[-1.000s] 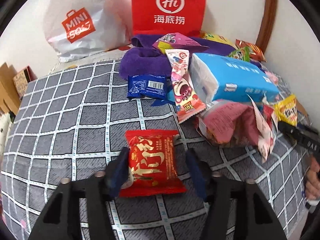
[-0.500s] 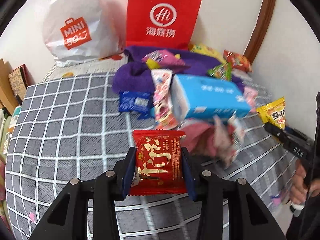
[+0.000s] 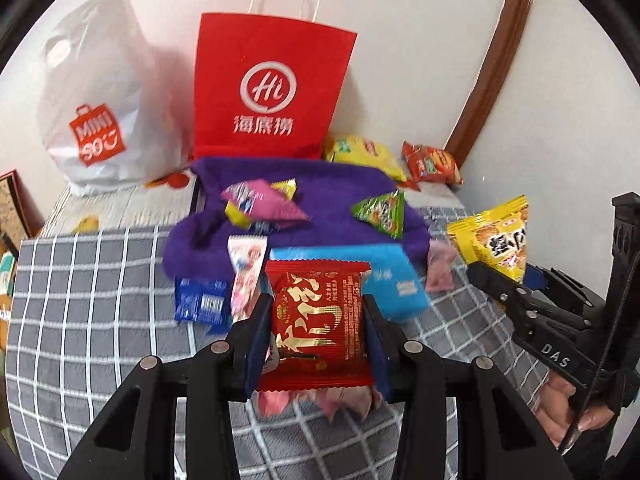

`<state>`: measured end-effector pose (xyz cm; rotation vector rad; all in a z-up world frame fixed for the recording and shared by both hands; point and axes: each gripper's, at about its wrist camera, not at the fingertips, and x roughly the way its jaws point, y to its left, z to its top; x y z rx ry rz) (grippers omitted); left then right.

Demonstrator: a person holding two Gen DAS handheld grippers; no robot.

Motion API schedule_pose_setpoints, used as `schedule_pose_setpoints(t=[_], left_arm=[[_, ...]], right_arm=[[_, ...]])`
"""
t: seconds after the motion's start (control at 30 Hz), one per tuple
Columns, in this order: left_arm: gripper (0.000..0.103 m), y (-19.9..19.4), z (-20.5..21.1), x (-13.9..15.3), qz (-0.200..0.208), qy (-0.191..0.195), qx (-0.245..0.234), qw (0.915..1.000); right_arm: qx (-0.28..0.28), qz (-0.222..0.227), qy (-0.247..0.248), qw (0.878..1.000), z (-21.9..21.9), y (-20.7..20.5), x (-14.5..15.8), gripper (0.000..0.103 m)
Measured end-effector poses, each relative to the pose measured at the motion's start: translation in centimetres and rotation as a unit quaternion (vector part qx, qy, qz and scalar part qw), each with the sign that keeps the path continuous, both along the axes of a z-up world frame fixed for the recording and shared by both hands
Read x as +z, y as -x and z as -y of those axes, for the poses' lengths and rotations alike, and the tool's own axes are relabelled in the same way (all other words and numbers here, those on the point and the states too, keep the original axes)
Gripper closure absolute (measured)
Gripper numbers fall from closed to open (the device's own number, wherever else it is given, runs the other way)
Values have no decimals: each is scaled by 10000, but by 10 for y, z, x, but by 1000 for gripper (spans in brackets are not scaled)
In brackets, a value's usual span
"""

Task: Organize snacks
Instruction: 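Carry both snacks to the purple towel and release the yellow pack from the right tool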

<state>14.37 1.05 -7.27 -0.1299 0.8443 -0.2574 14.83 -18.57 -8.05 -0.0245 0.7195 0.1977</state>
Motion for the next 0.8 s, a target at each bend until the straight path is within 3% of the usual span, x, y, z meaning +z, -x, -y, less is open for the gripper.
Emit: schedule_pose_setpoints(t=[0.3,0.8], left_arm=[[62,-46,8,25,153,-14,-39,9999],[62,-105,-2,23,194,-92,100,9997]], right_arm=[[-62,59,-65,9999,-4,-47,13,54],[-130,50,-26,9999,-13,-118,16,54]])
